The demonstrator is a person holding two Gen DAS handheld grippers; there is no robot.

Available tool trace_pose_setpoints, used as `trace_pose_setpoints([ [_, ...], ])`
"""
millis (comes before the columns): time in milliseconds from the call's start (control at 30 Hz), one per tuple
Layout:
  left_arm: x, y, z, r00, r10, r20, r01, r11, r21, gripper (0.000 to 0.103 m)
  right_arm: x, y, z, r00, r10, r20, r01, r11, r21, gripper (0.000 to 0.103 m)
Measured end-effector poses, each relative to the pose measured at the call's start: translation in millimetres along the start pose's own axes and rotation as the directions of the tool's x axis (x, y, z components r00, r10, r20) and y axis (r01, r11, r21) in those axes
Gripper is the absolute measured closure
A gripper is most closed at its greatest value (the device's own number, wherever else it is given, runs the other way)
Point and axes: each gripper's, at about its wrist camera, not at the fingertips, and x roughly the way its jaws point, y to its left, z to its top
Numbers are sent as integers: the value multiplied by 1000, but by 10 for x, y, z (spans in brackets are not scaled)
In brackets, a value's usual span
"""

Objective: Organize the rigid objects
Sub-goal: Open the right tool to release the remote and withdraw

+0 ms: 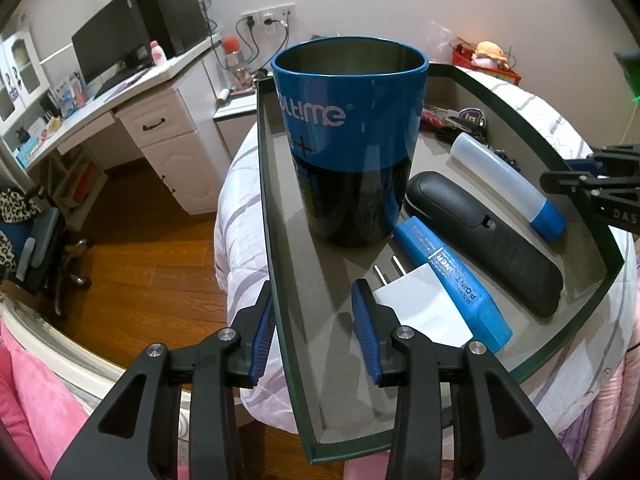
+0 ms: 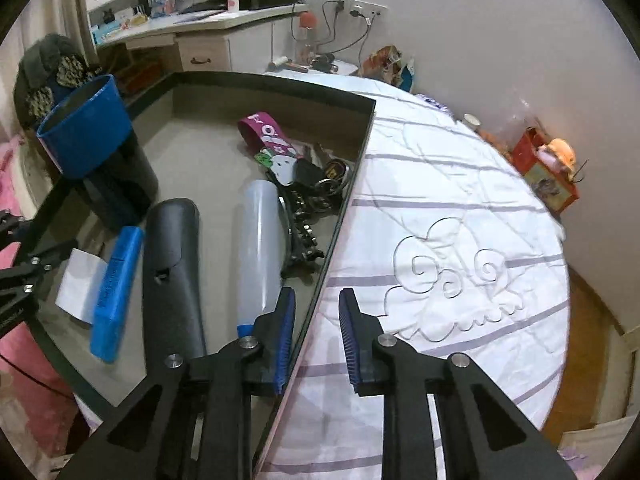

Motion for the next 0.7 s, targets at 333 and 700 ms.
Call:
trace_pose_setpoints([
  [333, 65, -127, 148, 1000, -28, 11, 28, 999, 16, 66, 41, -42, -165, 998, -10, -56, 9, 1000, -19, 87],
  [700, 238, -645, 489, 998, -61, 3, 60, 993, 103, 66, -81, -476, -414, 998, -18, -62, 23, 996, 91, 87],
])
